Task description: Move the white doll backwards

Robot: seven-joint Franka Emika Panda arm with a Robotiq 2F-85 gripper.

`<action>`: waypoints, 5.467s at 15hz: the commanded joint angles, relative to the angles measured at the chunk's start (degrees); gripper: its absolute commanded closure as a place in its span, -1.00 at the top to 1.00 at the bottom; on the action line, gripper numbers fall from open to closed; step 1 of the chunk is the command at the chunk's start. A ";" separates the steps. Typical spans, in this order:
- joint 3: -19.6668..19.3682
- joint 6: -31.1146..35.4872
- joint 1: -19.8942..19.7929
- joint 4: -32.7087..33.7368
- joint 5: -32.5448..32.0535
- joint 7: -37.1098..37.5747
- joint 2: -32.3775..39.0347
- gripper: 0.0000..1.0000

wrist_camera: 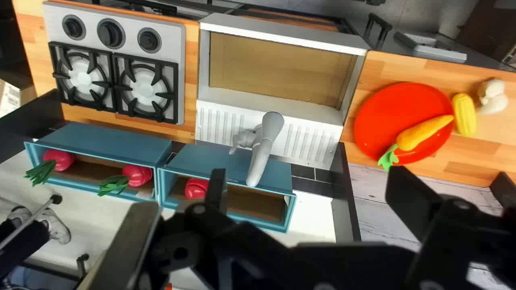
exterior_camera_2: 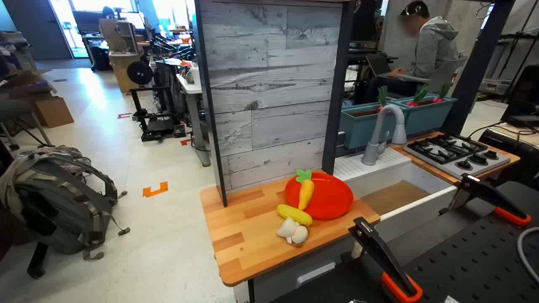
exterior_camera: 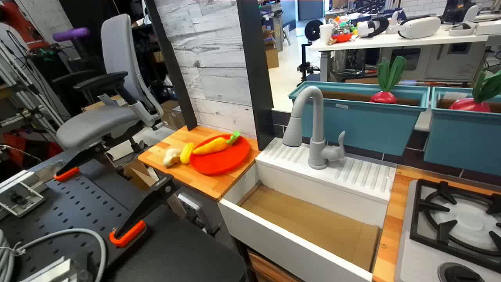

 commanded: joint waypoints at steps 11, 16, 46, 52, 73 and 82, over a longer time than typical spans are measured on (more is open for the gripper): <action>0.61 -0.10 -0.59 0.06 0.34 -0.22 0.03 1.00; 0.41 4.15 2.28 -0.98 6.01 -0.79 4.17 1.00; 18.89 17.56 17.40 20.58 1.80 10.60 60.92 1.00; 18.55 17.07 21.20 26.15 -0.37 11.56 67.14 1.00; 13.14 9.93 29.47 34.92 -8.96 17.69 71.36 -0.94; 12.21 13.99 30.96 34.75 -10.77 26.03 65.47 -0.94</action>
